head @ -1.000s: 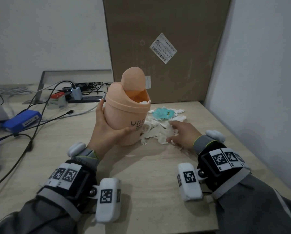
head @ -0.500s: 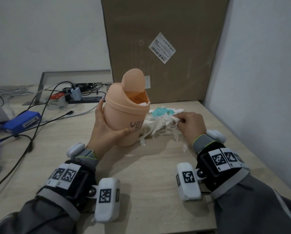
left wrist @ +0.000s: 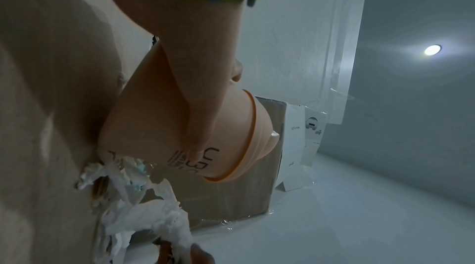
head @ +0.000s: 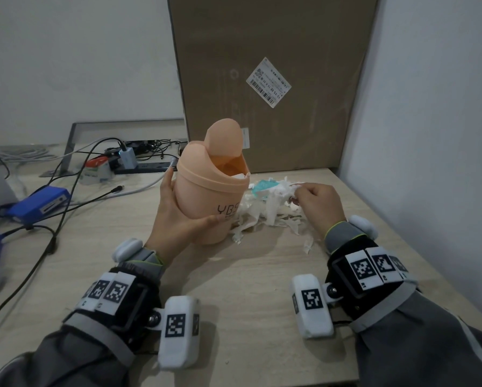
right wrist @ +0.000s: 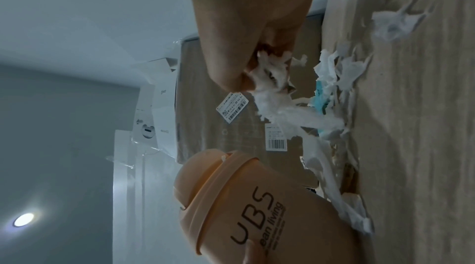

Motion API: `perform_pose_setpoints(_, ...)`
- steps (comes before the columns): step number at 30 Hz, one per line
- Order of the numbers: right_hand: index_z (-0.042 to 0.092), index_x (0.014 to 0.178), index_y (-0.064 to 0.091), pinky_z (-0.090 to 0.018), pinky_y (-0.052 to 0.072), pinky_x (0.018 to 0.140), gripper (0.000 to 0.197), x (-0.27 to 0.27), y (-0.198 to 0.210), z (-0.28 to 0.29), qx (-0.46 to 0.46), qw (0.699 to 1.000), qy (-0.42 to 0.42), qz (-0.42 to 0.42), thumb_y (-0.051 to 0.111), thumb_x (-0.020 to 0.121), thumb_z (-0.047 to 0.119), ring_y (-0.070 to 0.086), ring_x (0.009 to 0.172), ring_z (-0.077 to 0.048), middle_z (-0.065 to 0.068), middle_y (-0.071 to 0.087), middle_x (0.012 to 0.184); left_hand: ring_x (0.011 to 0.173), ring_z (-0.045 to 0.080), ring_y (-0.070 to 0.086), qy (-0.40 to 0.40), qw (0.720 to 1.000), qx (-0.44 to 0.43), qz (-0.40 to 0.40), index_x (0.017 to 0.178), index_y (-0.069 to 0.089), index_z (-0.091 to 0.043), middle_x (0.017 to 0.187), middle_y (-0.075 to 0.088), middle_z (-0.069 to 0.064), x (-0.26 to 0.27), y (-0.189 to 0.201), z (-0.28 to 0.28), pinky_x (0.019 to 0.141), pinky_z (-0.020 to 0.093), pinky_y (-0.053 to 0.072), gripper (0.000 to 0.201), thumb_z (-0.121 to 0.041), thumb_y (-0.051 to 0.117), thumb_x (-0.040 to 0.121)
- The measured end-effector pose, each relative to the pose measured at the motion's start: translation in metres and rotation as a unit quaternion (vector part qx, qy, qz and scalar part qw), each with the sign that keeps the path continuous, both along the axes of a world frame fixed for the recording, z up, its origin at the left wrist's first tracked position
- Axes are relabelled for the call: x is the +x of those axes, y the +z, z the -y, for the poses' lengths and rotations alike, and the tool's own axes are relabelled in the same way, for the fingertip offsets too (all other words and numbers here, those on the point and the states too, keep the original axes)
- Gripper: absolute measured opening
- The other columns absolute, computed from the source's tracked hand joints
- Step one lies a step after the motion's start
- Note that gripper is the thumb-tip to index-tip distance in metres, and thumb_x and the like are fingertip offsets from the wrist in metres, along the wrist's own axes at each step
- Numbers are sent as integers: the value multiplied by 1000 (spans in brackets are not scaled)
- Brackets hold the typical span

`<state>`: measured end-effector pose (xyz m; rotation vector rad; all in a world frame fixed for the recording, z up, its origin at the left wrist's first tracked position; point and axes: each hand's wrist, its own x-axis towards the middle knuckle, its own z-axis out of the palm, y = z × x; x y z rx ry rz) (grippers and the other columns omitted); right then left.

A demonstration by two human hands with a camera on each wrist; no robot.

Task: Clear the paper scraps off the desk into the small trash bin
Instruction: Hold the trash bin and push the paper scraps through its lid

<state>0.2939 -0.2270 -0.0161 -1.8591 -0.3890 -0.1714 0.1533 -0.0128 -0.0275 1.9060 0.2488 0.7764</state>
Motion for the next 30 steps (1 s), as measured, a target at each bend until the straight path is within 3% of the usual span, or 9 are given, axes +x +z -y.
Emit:
perform_pose_setpoints(3, 10, 93, 73, -23, 42, 77, 26, 2, -1, 0, -23, 999, -7, 22, 67, 81, 33, 60, 90, -17, -3, 66, 99, 122, 8, 40, 1, 1000, 5, 2, 152, 3, -33, 136, 31, -15, 0, -1, -1, 96, 29, 40, 128, -18, 89, 59)
perform_pose_setpoints(8, 9, 90, 75, -18, 38, 77, 15, 11, -4, 4, -43, 993, -71, 83, 64, 82, 13, 62, 95, -23, -11, 69, 102, 121, 7, 40, 0, 1000, 13, 2, 152, 2, -33, 135, 31, -16, 0, -1, 0, 95, 28, 38, 126, -13, 88, 62)
perform_pose_setpoints(13, 12, 94, 75, -1, 33, 63, 16, 5, 5, 3, 6, 983, -79, 164, 68, 81, 10, 50, 70, -6, -5, 62, 92, 118, 6, 41, -1, 1000, 23, 2, 152, 3, -33, 132, 32, -17, 0, -1, 0, 92, 23, 39, 127, -14, 89, 61)
perform_pose_setpoints(17, 16, 91, 75, -3, 34, 59, 14, -5, 13, 5, 98, 969, -74, 216, 71, 79, 10, 48, 59, 4, 14, 52, 71, 121, 6, 41, -6, 999, 40, -5, 151, 3, -35, 130, 32, -23, -1, 0, 0, 98, 29, 39, 137, -39, 91, 47)
perform_pose_setpoints(21, 23, 89, 67, -6, 40, 62, 18, -17, 18, 0, 130, 962, -25, 238, 74, 76, 13, 52, 62, 5, 21, 58, 75, 115, -12, 43, -19, 998, 63, -7, 152, 3, -35, 121, 29, -47, -2, 2, 1, 102, 31, 41, 138, -51, 85, 41)
perform_pose_setpoints(23, 24, 87, 65, -7, 43, 63, 19, -22, 18, -3, 134, 959, 3, 249, 75, 75, 12, 55, 64, 7, 20, 61, 77, 121, -1, 45, -25, 996, 85, -7, 152, 5, -32, 122, 27, -48, -2, 3, 1, 106, 38, 42, 138, -51, 84, 41)
perform_pose_setpoints(26, 23, 85, 69, -9, 42, 62, 16, -26, 16, -7, 133, 956, 40, 259, 75, 76, 11, 55, 64, 6, 14, 65, 75, 127, 8, 43, -39, 993, 112, -13, 152, 5, -34, 130, 33, -35, -2, 4, 4, 107, 44, 41, 138, -53, 85, 42)
perform_pose_setpoints(28, 22, 87, 70, -7, 42, 64, 17, -26, 14, -9, 122, 955, 60, 263, 73, 77, 7, 58, 67, 8, 13, 66, 76, 124, -2, 43, -54, 992, 114, -15, 150, 5, -38, 131, 33, -33, -1, 4, 6, 105, 37, 43, 135, -52, 86, 43)
perform_pose_setpoints(30, 19, 90, 72, -4, 42, 66, 19, -29, 11, -12, 104, 956, 79, 264, 70, 77, 6, 59, 69, 11, 10, 67, 78, 118, -20, 38, -70, 992, 108, -8, 147, 5, -43, 126, 28, -46, -2, 4, 8, 99, 22, 41, 132, -52, 84, 42)
